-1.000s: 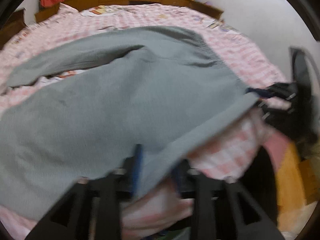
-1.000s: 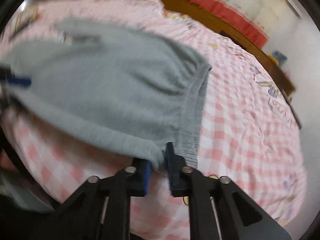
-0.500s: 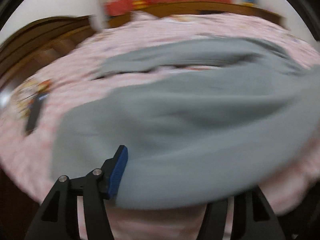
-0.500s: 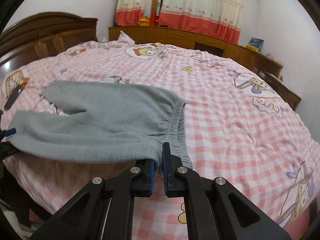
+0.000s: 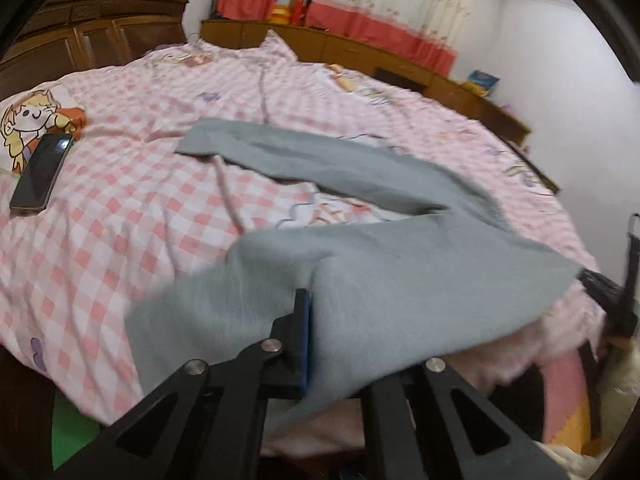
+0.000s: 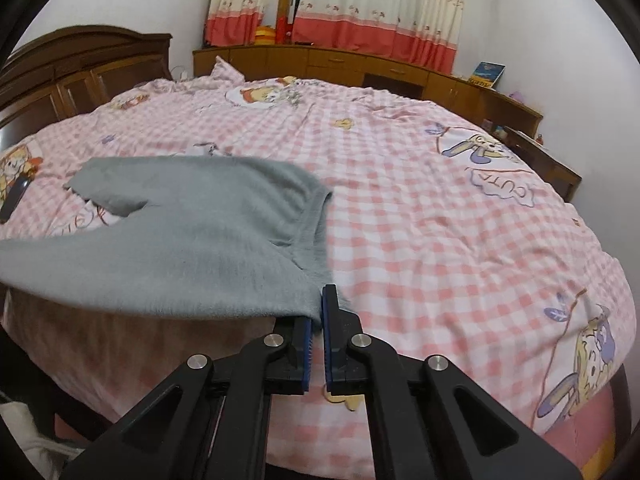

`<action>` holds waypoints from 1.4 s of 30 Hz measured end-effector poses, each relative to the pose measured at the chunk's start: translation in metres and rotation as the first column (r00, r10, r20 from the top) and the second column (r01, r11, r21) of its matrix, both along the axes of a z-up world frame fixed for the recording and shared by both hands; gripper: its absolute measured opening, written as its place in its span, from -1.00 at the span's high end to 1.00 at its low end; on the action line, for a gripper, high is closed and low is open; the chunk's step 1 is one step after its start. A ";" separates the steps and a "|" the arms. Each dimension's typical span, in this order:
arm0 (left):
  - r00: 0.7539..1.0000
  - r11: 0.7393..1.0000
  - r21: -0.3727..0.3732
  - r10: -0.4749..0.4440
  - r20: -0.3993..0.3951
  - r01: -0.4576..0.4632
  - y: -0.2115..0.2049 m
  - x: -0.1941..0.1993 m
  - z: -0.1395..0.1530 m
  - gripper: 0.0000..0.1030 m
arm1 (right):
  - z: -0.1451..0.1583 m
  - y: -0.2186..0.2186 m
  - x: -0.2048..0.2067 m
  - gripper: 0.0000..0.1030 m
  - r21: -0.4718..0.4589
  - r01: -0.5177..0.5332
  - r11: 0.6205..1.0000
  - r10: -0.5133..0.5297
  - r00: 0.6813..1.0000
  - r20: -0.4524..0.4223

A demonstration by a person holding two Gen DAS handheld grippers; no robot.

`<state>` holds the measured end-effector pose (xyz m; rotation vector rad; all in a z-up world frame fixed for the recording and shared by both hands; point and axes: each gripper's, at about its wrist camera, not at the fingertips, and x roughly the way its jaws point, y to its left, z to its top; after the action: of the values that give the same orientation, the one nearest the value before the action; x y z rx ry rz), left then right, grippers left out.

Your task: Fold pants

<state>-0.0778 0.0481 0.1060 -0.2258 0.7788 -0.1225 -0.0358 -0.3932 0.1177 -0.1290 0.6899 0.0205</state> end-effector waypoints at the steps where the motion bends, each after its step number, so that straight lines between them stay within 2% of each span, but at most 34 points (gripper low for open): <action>1: 1.000 1.000 -0.004 -0.003 0.004 0.003 -0.004 -0.005 0.006 0.91 | 0.003 0.000 0.003 0.91 -0.018 0.006 1.000 -0.006 1.000 0.004; 4: 0.999 1.000 -0.006 -0.002 0.052 0.002 -0.015 -0.011 0.029 0.91 | 0.006 0.006 0.021 0.91 -0.068 0.004 0.998 -0.004 1.000 0.000; 8: 0.992 1.000 0.021 0.014 0.125 -0.017 -0.019 0.006 0.061 0.92 | 0.014 0.017 0.057 0.92 -0.111 -0.049 0.993 0.050 0.999 0.005; 11: 0.988 0.998 0.051 0.027 0.154 -0.035 -0.014 0.034 0.078 0.92 | 0.019 0.024 0.099 0.92 -0.118 -0.088 0.989 0.088 0.996 -0.006; 15: 0.986 0.991 0.110 0.061 0.155 -0.078 -0.002 0.105 0.088 0.92 | 0.005 0.029 0.166 0.92 -0.113 -0.116 0.987 0.108 0.992 -0.072; 18: 0.992 0.989 0.115 0.085 0.097 -0.096 0.007 0.162 0.076 0.92 | -0.020 0.031 0.213 0.92 -0.107 -0.120 0.987 0.104 0.985 -0.139; 21: 0.995 0.984 0.144 0.101 0.007 -0.101 0.015 0.225 0.047 0.92 | -0.044 0.034 0.243 0.92 -0.107 -0.114 0.988 0.091 0.977 -0.195; 26: 0.986 0.981 0.176 0.100 -0.130 -0.077 0.019 0.296 -0.006 0.88 | -0.078 0.035 0.265 0.90 -0.125 -0.075 0.989 0.041 0.966 -0.255; 29: 0.979 0.973 0.224 0.092 -0.181 -0.050 0.018 0.323 -0.032 0.69 | -0.081 0.037 0.263 0.86 -0.142 -0.075 0.987 0.039 0.969 -0.243; 31: 0.976 0.967 0.249 0.096 -0.197 -0.045 0.017 0.331 -0.041 0.27 | -0.078 0.039 0.261 0.85 -0.155 -0.076 0.985 0.035 0.968 -0.249; 33: 0.973 0.956 0.290 0.108 -0.206 -0.045 0.019 0.333 -0.048 0.00 | -0.073 0.039 0.260 0.75 -0.146 -0.068 0.987 0.030 0.968 -0.251; 34: 0.973 0.955 0.294 0.107 -0.206 -0.043 0.021 0.332 -0.050 -0.05 | -0.070 0.039 0.259 0.66 -0.135 -0.067 0.989 0.031 0.967 -0.252; 36: 0.973 0.958 0.284 0.098 -0.209 -0.035 0.024 0.327 -0.050 -0.15 | -0.061 0.040 0.253 0.26 -0.106 -0.075 0.992 0.047 0.968 -0.246; 39: 0.973 0.963 0.270 0.060 -0.222 0.002 0.028 0.314 -0.048 -0.40 | -0.049 0.049 0.239 0.14 -0.133 -0.087 0.987 0.056 0.973 -0.223; 42: 0.975 0.954 0.294 0.013 -0.221 0.054 0.027 0.292 -0.042 -0.47 | -0.039 0.058 0.225 0.13 -0.157 -0.109 0.982 0.077 0.977 -0.199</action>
<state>0.2140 0.0752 0.0640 0.0583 1.0101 0.0031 0.1894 -0.3348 0.0787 -0.3243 0.8787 0.0657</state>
